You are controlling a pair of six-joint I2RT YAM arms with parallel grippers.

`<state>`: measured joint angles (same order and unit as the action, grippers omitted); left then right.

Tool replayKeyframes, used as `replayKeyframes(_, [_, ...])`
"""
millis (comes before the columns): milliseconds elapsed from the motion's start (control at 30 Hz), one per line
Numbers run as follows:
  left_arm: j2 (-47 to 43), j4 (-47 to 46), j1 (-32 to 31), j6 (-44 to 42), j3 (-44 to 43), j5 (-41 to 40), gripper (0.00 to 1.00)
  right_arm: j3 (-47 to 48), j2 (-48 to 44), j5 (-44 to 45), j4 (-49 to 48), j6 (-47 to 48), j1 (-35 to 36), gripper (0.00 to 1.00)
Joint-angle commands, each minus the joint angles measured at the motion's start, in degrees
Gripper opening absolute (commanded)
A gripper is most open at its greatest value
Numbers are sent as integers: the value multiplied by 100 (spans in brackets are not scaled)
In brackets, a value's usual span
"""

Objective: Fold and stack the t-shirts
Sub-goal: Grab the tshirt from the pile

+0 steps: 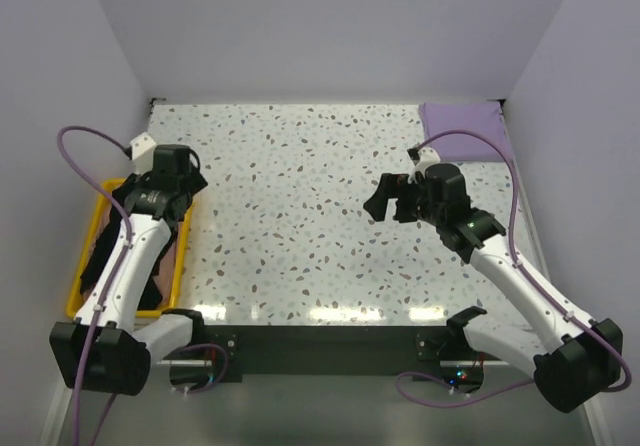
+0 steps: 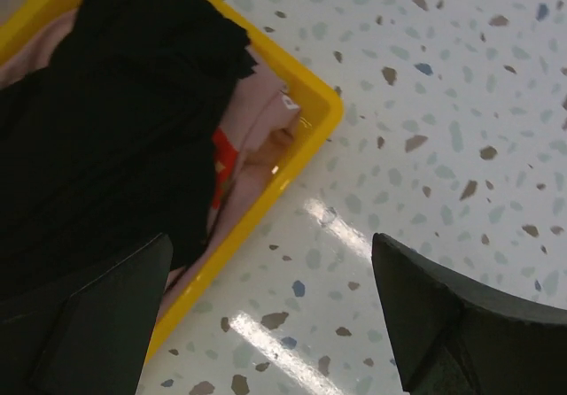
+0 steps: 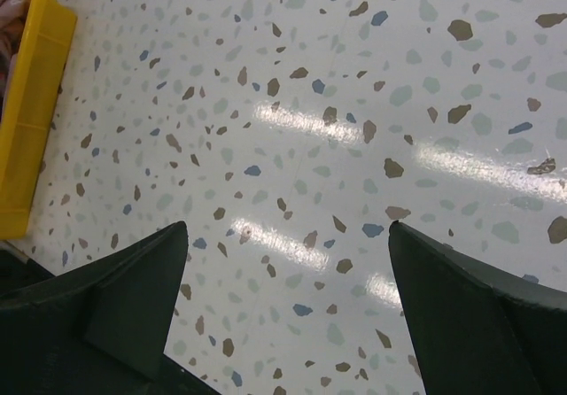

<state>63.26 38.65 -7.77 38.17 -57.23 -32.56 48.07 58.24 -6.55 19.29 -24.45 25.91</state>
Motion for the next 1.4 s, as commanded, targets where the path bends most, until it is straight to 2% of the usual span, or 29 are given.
replayKeyframes(0, [63,205,957,436,-61,-524,100,194,91,-452,-48,1,2,99])
replayKeyframes(100, [230,-111,1592,507,142,-348,100,158,74,-532,-83,-25,10,99])
replayKeyframes(200, [633,-357,1883,656,116,-444,100,88,47,-584,-162,-34,-7,99])
replayKeyframes(500, [2206,-587,2411,946,-543,-647,100,44,65,-857,-224,-51,2,99])
replayKeyframes(533, [2312,-596,2455,972,-578,-612,97,27,74,-883,-232,-60,2,99])
replayKeyframes(567, [2461,-605,2525,990,-587,-568,94,18,91,-953,-267,-60,2,99])
replayKeyframes(667, [2515,-666,2587,938,-605,-418,76,-17,100,-1024,-303,-87,2,99])
replayKeyframes(700, [2472,-718,2588,911,-605,-401,65,-17,100,-1033,-312,-87,-7,99])
replayKeyframes(767, [2340,-841,2588,762,-587,-401,52,-44,91,-1050,-355,-104,2,99])
replayKeyframes(800, [2313,-833,2588,718,-613,-348,35,-61,100,-1068,-373,-104,10,99])
replayKeyframes(867, [2226,-798,2587,578,-710,-269,17,-79,109,-1094,-391,-113,2,99])
replayKeyframes(900, [2182,-781,2588,542,-728,-199,0,-70,109,-1103,-399,-113,2,99])
replayKeyframes(1133, [1075,-648,2579,34,-895,109,0,-79,109,-1191,-417,-130,2,99])
replayKeyframes(1367, [292,-640,2570,-372,-1825,1275,0,-35,162,-1314,-452,-131,2,99])
